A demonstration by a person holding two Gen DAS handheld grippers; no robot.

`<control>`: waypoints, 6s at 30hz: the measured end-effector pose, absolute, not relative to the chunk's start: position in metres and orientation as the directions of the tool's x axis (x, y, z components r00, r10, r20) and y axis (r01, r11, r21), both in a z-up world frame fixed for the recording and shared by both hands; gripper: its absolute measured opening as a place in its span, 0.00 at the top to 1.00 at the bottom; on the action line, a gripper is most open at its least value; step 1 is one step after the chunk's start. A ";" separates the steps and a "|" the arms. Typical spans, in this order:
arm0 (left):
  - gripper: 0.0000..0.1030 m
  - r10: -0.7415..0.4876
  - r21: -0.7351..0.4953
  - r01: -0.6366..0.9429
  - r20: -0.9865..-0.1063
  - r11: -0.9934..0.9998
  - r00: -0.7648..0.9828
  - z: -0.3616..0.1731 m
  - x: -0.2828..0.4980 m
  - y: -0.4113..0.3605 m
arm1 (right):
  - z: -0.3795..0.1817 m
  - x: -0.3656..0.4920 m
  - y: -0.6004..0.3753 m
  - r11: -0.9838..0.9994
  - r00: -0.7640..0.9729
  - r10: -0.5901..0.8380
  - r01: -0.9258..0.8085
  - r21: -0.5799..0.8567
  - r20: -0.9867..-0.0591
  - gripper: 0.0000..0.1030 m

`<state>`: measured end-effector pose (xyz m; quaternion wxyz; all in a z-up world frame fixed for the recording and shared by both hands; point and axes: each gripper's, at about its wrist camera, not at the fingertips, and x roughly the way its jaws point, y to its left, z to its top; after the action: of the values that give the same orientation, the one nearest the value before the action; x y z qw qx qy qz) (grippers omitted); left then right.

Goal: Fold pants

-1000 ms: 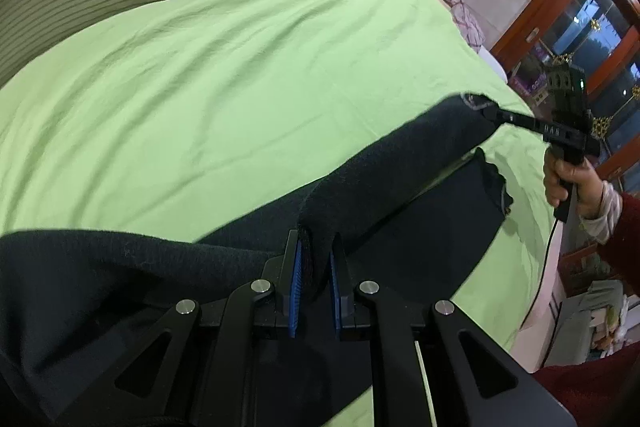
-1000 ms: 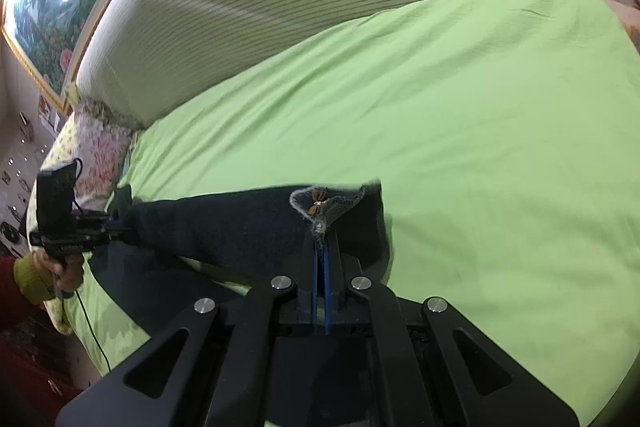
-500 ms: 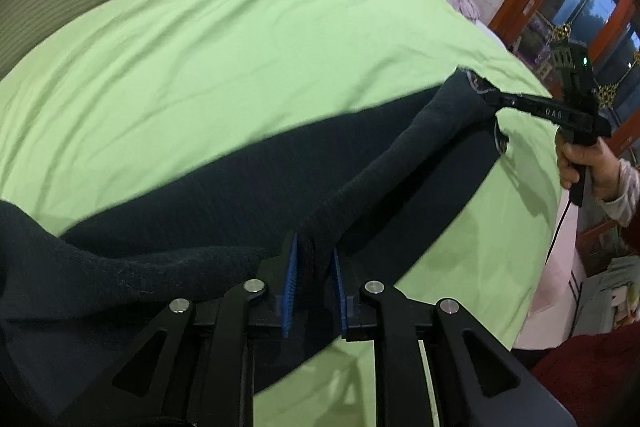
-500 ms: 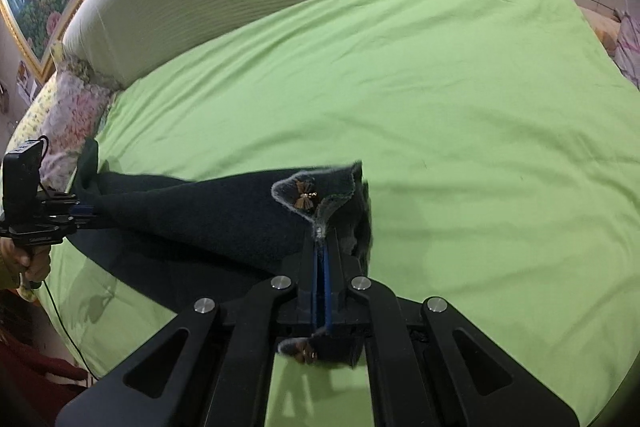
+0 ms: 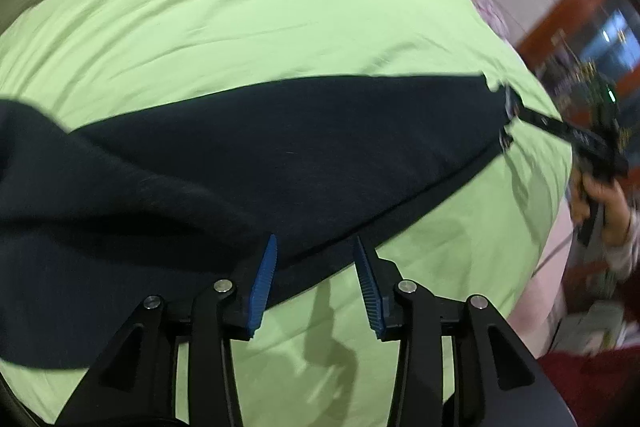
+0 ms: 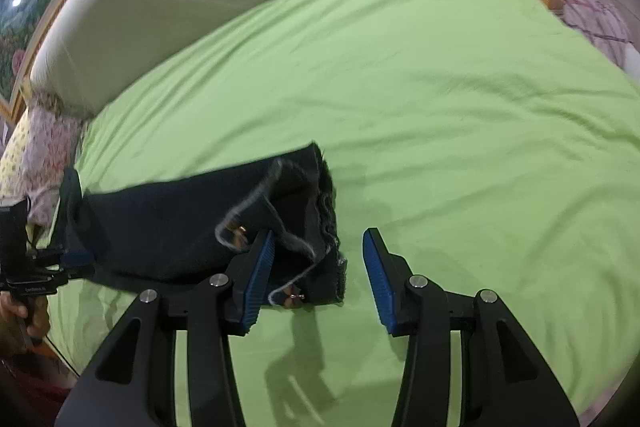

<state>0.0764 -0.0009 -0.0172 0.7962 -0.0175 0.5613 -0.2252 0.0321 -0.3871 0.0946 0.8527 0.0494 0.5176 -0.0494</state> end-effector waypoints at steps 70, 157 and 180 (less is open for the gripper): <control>0.95 -0.263 -0.612 -0.469 -0.744 0.637 0.614 -0.025 0.012 0.266 | -0.015 0.040 -0.045 0.598 0.065 0.200 -0.799 0.069 -0.978 0.94; 0.72 -0.187 -0.495 -0.393 -0.774 0.775 0.605 -0.032 0.044 0.356 | -0.052 0.175 -0.007 0.850 0.249 0.100 -0.525 -0.048 -0.963 0.89; 0.36 -0.433 -0.517 0.016 -0.699 0.856 0.569 0.049 0.103 0.201 | 0.059 0.026 -0.222 0.995 0.408 0.024 0.075 0.059 -0.913 0.64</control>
<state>0.1033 0.2011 0.0492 0.8541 -0.2343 0.4453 -0.1314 0.0259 -0.2220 0.0587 0.8379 0.0452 0.5437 -0.0151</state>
